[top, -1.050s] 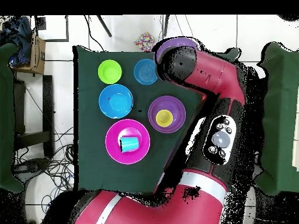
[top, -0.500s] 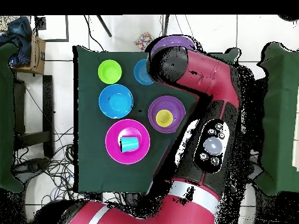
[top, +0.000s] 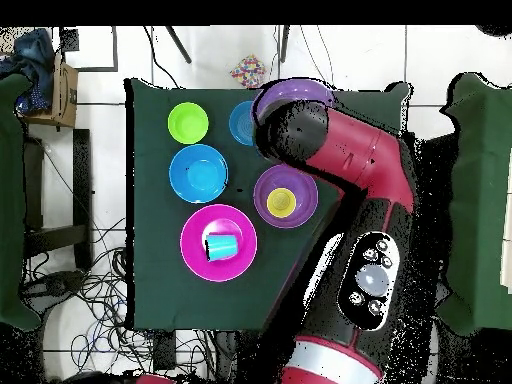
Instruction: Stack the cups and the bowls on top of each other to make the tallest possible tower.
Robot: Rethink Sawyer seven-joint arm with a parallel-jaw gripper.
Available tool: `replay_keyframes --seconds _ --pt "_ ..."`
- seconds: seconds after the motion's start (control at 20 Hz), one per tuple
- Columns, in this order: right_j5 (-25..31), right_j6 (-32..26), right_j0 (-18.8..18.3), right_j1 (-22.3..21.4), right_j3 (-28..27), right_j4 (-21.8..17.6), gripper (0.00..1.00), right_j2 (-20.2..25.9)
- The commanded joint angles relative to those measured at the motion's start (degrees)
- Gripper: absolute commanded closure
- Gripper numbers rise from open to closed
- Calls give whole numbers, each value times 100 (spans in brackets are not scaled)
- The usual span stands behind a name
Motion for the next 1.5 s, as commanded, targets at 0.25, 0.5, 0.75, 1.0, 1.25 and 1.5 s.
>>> replay_keyframes --seconds 0.25,0.5,0.75,1.0,1.25,1.5 --pt "-1410 84 -99 -608 1737 153 100 1014" --pt "-1825 48 -223 -814 2123 152 100 1228" --pt "-2209 26 -391 -1047 2518 129 100 1482" --pt "-2734 35 -643 -1297 2995 84 100 1891" --pt "-3146 178 -798 -1545 3412 39 100 2200" --pt "-3929 184 -1836 -2043 4264 1 100 3720"
